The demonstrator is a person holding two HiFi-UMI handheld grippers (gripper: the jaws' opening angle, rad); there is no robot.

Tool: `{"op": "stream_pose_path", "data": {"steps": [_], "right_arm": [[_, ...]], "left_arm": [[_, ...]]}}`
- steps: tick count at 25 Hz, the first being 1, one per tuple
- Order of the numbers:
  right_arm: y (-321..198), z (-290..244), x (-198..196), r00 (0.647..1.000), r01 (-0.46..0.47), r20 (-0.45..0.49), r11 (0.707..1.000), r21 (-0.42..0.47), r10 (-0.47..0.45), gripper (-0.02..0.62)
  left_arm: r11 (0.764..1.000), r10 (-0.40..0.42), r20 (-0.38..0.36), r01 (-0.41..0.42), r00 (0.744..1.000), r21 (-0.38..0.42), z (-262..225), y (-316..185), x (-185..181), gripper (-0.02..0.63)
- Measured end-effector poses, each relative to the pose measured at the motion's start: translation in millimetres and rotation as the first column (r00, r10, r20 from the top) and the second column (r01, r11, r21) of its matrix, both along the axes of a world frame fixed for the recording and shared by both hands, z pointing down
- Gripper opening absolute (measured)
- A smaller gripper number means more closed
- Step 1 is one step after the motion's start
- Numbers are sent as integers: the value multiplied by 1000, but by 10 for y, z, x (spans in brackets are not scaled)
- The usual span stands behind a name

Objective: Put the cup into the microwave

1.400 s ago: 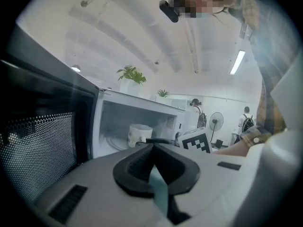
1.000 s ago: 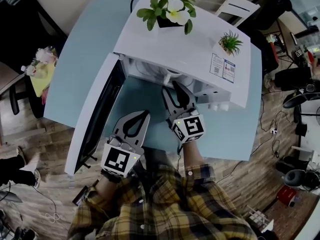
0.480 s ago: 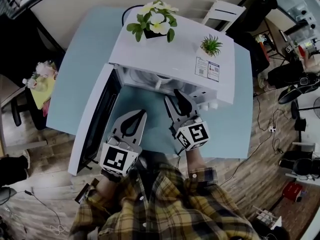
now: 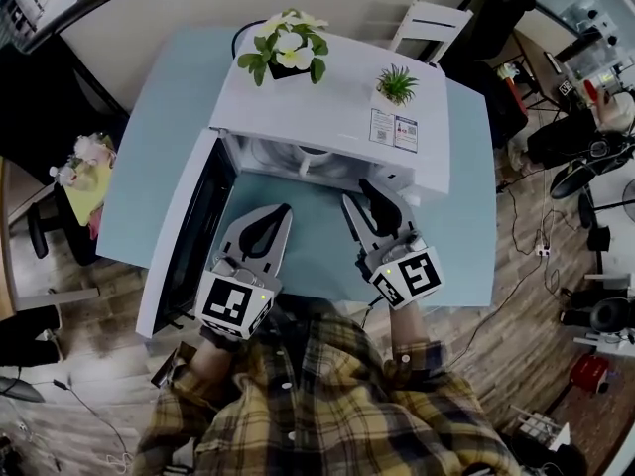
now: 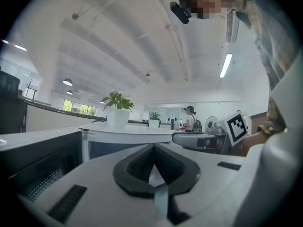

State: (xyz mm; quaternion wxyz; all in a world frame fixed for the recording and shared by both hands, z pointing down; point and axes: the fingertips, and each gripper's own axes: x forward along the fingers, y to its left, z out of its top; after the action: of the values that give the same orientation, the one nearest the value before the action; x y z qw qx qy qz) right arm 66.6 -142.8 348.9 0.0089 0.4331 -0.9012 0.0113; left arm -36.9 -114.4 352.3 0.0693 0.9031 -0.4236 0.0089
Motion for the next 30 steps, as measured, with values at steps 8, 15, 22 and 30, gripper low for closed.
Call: {"op": "stream_pose_path", "data": {"steps": [8,15,22,30], "right_arm": [[166,-251,177,1000,-9,-15,1000,19,9,101],[214,-361,322,1000,-27,10,999,19,27,43],[263,-321,387,1000,-23,10,1000,-9,23,4],[301,-163,466,999,-44,6,996,-79,45,2]], "left_arm": [[1000,13,0,-13,1000,17,-153,-10,113,-8],[1000,12,0,-12,1000,25,-249,-22,141,-8],[999,-12,0,12,1000,29,-273,-5,139,-8],[999,-38,4,38,999,15,-191,51,121,-8]]}}
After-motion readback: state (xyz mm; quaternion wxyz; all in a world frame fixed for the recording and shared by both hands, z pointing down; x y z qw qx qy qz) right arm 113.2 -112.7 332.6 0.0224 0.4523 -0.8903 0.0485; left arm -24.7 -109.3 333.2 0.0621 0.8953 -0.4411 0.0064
